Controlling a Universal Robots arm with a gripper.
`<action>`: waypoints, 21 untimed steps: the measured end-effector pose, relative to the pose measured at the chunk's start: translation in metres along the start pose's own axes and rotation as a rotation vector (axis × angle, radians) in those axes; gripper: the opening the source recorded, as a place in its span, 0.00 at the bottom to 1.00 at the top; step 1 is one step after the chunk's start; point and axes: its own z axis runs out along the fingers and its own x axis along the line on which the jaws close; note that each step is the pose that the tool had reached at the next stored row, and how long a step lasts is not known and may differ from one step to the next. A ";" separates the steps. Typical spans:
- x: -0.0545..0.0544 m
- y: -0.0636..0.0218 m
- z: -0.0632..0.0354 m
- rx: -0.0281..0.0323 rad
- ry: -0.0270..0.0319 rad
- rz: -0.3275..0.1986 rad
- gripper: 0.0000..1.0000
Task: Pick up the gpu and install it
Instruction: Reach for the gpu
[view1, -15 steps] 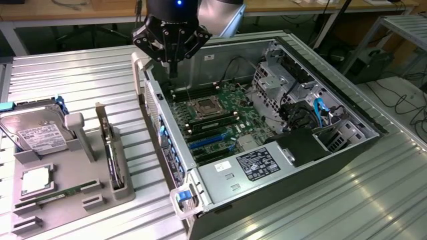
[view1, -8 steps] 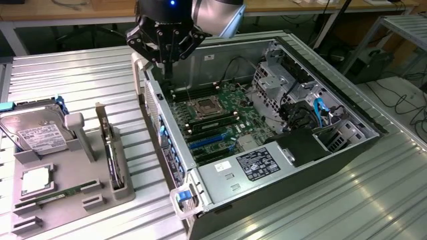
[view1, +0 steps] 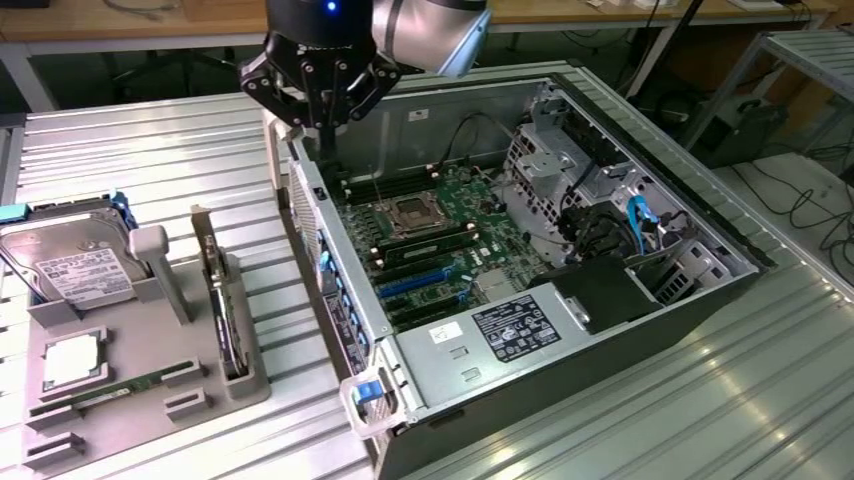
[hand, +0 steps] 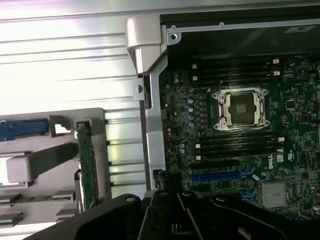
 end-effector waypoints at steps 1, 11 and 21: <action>0.001 -0.0001 0.0000 0.0000 0.0000 0.000 0.11; 0.013 -0.0012 -0.0003 0.0000 0.0001 0.000 0.11; 0.023 -0.0020 -0.0004 0.0000 0.0001 -0.001 0.11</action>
